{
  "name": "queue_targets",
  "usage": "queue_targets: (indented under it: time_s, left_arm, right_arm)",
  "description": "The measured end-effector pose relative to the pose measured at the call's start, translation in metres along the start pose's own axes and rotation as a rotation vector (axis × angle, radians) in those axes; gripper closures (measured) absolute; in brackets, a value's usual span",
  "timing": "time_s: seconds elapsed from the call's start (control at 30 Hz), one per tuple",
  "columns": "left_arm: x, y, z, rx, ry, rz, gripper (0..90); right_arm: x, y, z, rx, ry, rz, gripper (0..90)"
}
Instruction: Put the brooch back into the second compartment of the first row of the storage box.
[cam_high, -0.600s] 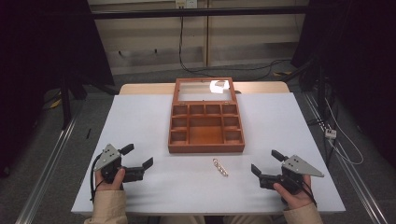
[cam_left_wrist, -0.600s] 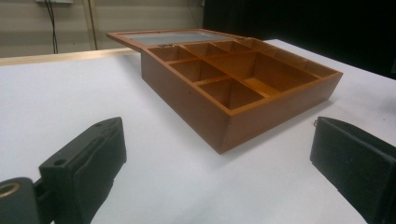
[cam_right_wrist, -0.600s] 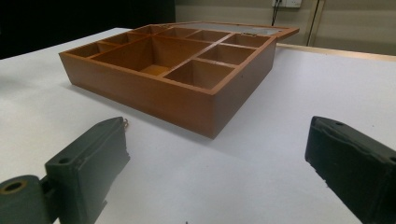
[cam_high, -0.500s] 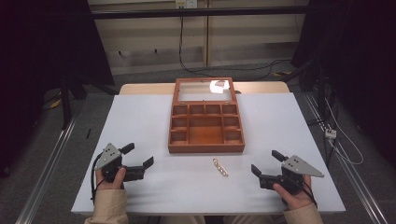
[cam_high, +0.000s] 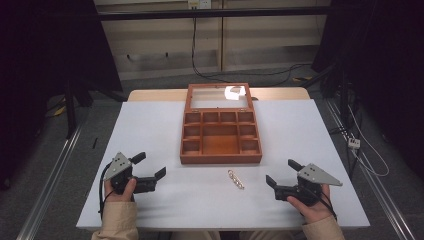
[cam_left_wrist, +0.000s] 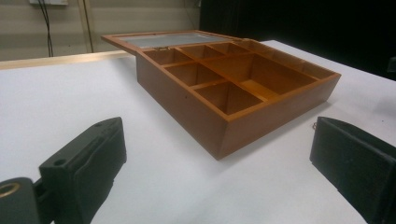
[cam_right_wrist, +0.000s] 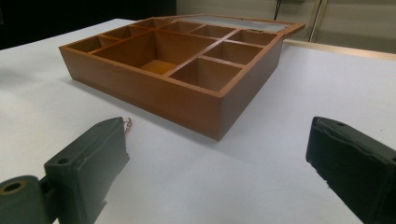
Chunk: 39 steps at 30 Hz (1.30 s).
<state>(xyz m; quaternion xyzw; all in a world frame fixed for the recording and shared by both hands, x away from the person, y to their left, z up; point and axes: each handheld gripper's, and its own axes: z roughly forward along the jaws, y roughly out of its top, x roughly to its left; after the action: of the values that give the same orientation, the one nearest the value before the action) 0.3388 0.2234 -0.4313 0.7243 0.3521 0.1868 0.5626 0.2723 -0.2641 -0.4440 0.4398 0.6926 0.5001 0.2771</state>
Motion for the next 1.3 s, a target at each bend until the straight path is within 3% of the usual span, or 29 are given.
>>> queue_targets:
  time_s: [0.4, 0.5, 0.8, 0.9, 0.97, 1.0, 1.17, 1.3]
  left_arm:
    - [-0.002, -0.001, -0.001, 0.009, -0.005, 0.01, 3.4]
    - [-0.002, -0.001, -0.001, 0.005, -0.005, 0.01, 3.4]
    - [-0.002, -0.001, 0.0, 0.01, -0.011, 0.015, 3.4]
    - [-0.002, -0.001, 0.0, 0.01, -0.011, 0.014, 3.4]
    - [-0.002, -0.001, 0.0, 0.01, -0.012, 0.015, 3.4]
    - [-0.002, -0.001, 0.0, 0.009, -0.012, 0.012, 3.4]
    - [-0.002, -0.001, -0.001, 0.008, -0.01, 0.009, 3.4]
    - [-0.002, -0.001, -0.001, 0.011, -0.011, 0.01, 3.4]
  right_arm:
    - [0.014, 0.017, 0.03, 0.083, 0.017, -0.008, 7.1]
    - [0.023, 0.018, 0.04, 0.119, 0.068, -0.014, 12.1]
    - [0.044, 0.023, 0.061, 0.175, 0.139, -0.031, 18.4]
    - [0.05, 0.022, 0.067, 0.204, 0.171, -0.063, 29.3]
    - [0.052, 0.022, 0.069, 0.216, 0.187, -0.067, 31.7]
    - [0.054, 0.021, 0.072, 0.231, 0.202, -0.077, 38.6]
    - [0.058, 0.022, 0.078, 0.254, 0.211, -0.093, 46.1]
    - [0.063, 0.022, 0.084, 0.304, 0.215, -0.09, 52.0]
